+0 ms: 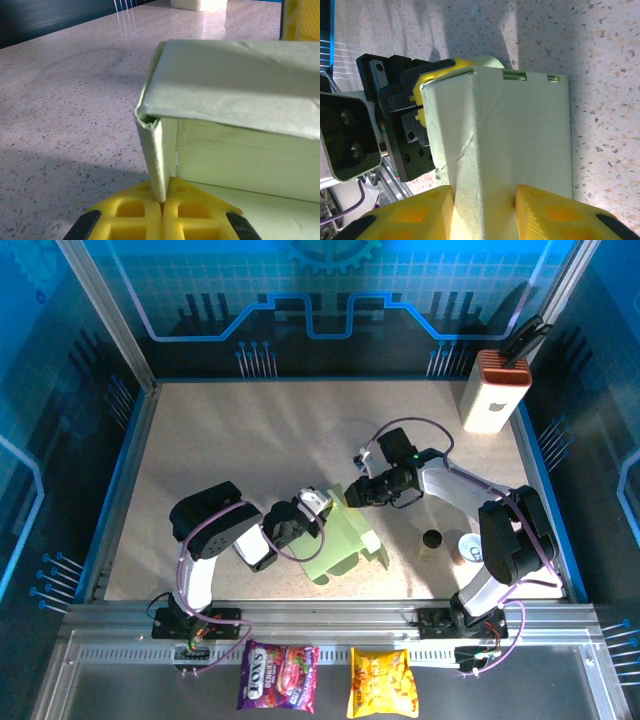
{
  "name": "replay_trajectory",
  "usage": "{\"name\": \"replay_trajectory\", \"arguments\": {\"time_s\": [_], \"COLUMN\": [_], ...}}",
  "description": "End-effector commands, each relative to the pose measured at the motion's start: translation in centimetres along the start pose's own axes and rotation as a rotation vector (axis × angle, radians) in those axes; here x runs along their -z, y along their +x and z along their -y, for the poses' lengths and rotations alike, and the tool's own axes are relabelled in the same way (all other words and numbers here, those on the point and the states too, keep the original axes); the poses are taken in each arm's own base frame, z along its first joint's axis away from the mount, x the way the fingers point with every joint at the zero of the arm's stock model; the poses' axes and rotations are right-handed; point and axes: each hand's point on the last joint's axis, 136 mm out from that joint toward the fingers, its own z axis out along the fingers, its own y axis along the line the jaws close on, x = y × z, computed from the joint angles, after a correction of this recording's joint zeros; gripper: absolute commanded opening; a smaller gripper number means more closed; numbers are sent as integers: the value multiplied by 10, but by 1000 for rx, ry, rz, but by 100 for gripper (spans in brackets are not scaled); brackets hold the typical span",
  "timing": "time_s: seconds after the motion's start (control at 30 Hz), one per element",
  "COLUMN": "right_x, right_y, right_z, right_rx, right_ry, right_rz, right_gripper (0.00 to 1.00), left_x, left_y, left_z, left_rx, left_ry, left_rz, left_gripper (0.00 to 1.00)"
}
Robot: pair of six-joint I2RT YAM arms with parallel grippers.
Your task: Fold the paper box
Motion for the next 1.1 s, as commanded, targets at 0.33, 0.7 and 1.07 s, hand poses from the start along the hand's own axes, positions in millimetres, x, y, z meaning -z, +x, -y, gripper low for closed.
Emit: {"name": "replay_trajectory", "arguments": {"time_s": [0.33, 0.7, 1.07], "right_x": [13, 7, -4], "right_y": [-20, -30, -43], "right_z": [-17, -24, -17], "right_rx": [90, 149, 148], "right_ry": [98, 163, 220], "right_rz": [50, 50, 50], "right_gripper": [54, 59, 52], "left_x": [0, 4, 3], "left_y": [-1, 1, 3], "left_z": [5, 8, 8], "left_rx": [-16, -22, -25], "left_ry": [21, 40, 44], "left_rz": [9, 3, -1], "left_gripper": [22, 13, 11]}}
